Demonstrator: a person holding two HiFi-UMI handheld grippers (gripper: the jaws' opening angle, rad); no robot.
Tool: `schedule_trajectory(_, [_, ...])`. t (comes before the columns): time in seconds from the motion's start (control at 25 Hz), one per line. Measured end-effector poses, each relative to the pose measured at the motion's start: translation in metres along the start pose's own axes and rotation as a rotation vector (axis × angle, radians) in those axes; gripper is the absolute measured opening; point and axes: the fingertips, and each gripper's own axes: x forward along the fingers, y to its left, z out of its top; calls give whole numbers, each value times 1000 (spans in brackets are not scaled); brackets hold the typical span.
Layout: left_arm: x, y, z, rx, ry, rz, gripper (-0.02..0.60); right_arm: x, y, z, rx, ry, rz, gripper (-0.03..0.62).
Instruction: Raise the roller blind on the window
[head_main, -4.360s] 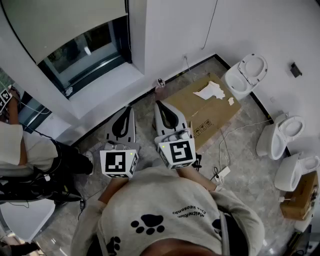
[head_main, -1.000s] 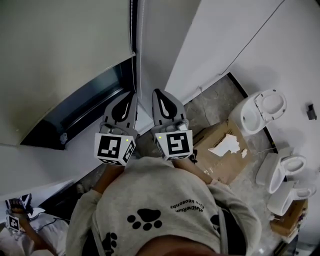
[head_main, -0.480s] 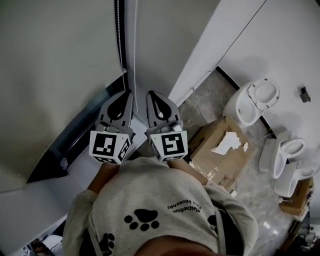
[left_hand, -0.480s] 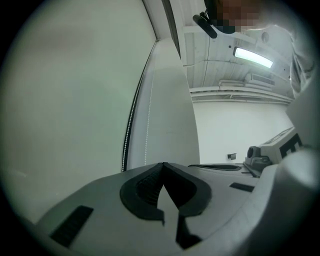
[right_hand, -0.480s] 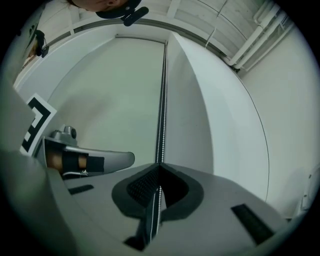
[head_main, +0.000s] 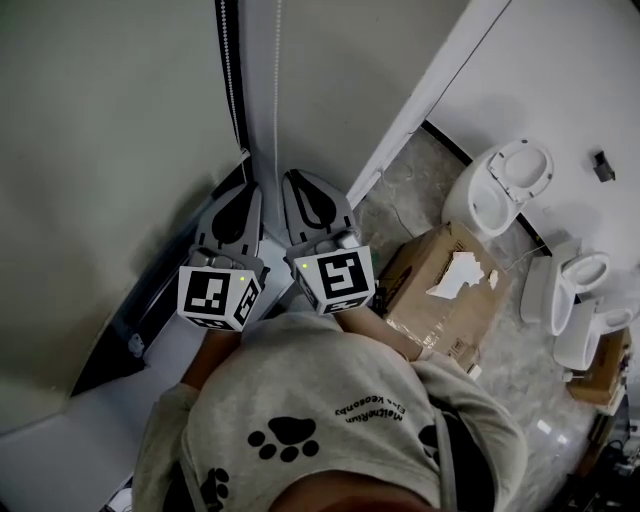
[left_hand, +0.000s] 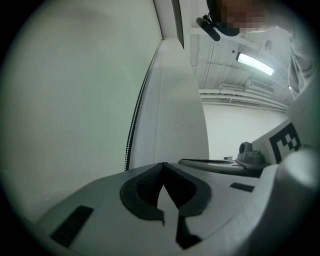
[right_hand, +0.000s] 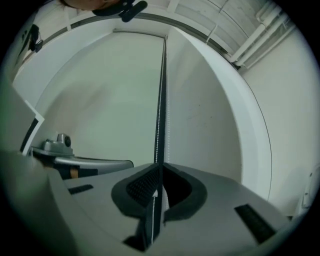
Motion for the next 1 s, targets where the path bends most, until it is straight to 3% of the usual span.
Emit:
schedule_trajectory(0.16, [4,5,2,-7,2,1,8,10,1,-1,23,24,-3,84])
schedule_trajectory(0.88, [8,36,3,-64,16,53,8,60,-4,-12,93,102,-57,86])
schedule_trajectory(1.0, [5,40,2,-68,23,57,8,69,2,-5,92,78,-56,86])
